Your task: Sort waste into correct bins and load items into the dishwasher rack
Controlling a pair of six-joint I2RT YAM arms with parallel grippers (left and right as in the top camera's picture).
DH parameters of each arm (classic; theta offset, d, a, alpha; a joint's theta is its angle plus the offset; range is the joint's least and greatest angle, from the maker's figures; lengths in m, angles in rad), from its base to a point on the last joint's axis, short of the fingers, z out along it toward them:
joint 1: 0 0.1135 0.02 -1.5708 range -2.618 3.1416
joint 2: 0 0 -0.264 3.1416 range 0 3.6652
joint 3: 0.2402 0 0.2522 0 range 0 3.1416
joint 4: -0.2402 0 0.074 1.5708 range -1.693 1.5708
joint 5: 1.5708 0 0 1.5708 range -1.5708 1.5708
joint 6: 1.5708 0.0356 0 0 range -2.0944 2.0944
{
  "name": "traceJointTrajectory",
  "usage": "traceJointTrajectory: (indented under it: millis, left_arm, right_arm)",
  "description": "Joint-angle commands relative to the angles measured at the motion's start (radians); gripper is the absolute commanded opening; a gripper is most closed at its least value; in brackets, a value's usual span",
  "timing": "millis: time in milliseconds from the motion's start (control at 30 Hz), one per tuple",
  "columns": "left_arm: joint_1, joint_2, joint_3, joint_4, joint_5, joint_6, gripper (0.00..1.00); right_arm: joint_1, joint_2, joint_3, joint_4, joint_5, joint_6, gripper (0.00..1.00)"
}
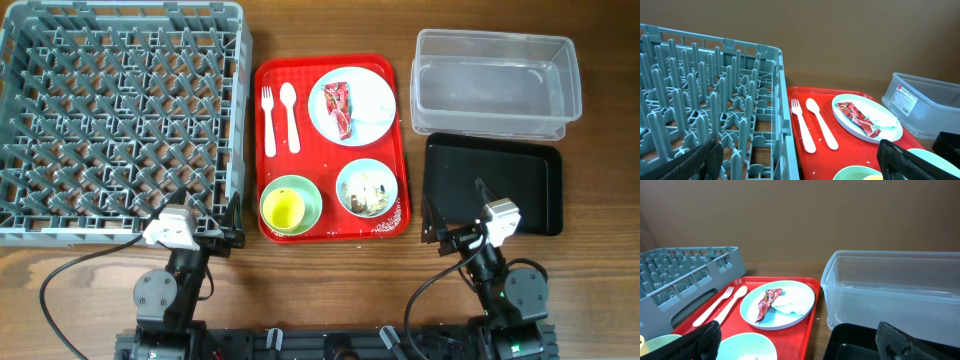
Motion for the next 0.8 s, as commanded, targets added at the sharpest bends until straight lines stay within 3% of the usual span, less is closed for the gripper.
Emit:
traceJointTrajectory:
  millis: [0,767]
  left_arm:
    - [-0.005,-0.006,-0.011,0.004,-0.014,0.013,1.00]
    - [-0.005,-0.005,-0.011,0.004,-0.014,0.013,1.00]
  right_arm:
    - [0.001,0.004,-0.002,0.006,0.003,0.001,1.00]
    - [0.001,0.004,-0.002,0.025,0.004,-0.003,0.99]
